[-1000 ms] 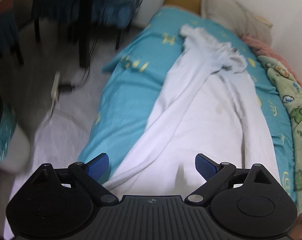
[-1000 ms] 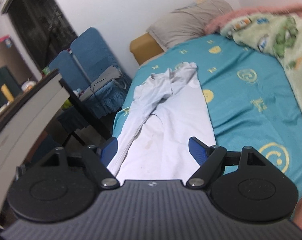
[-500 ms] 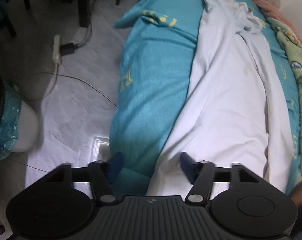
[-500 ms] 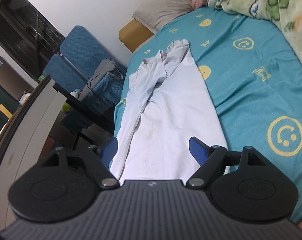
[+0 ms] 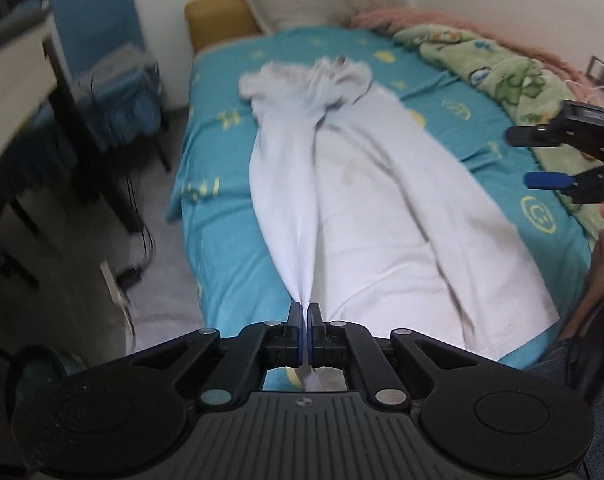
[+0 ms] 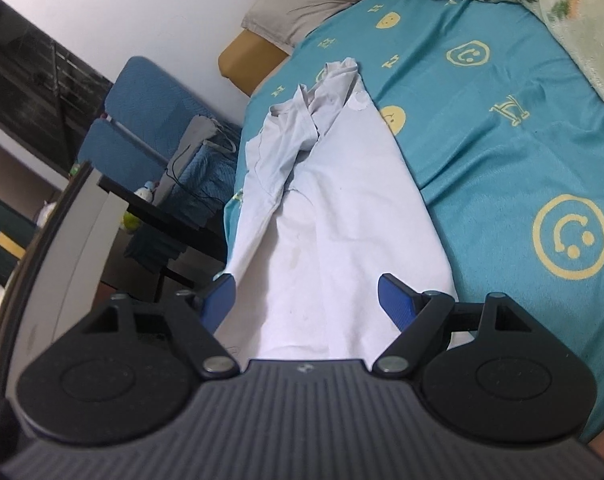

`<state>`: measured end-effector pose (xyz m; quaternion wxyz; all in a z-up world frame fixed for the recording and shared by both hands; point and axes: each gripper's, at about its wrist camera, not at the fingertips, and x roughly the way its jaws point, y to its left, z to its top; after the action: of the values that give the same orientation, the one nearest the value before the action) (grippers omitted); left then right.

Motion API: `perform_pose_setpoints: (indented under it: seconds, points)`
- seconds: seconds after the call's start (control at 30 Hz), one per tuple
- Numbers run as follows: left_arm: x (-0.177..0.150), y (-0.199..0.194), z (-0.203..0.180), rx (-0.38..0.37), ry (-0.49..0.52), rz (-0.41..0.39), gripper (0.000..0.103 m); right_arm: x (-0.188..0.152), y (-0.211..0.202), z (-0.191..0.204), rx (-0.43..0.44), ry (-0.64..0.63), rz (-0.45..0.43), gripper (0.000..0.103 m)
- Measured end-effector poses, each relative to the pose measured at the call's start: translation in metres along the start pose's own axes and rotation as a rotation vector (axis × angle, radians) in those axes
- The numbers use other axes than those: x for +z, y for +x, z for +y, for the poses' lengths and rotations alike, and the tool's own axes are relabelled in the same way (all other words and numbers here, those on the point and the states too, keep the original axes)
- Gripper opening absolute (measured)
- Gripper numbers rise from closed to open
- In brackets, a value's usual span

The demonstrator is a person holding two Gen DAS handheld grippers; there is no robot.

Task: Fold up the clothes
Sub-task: 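Grasp the white shirt hem with the left gripper, then grasp the hem with the right gripper beside the left gripper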

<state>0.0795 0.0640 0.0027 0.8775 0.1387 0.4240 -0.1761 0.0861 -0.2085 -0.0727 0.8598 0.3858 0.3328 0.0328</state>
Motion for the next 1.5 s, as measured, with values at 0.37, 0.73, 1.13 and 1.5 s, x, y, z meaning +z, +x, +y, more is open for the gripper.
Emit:
perform_pose_setpoints:
  seconds: [0.37, 0.73, 1.13, 1.5]
  points:
    - [-0.004, 0.010, -0.054, -0.113, -0.011, -0.021, 0.002, 0.004, -0.005, -0.009, -0.029, -0.005, -0.009, 0.080]
    - [-0.012, 0.065, -0.029, -0.368, -0.314, 0.121, 0.050, -0.004, -0.002, -0.038, -0.060, 0.068, 0.104, 0.081]
    - [-0.037, 0.144, 0.073, -0.259, -0.754, 0.162, 0.063, -0.021, 0.014, -0.072, -0.212, 0.212, 0.208, 0.061]
    - [-0.047, 0.145, 0.049, -0.364, -0.716, 0.178, 0.022, -0.035, 0.038, -0.065, -0.289, 0.121, 0.317, 0.062]
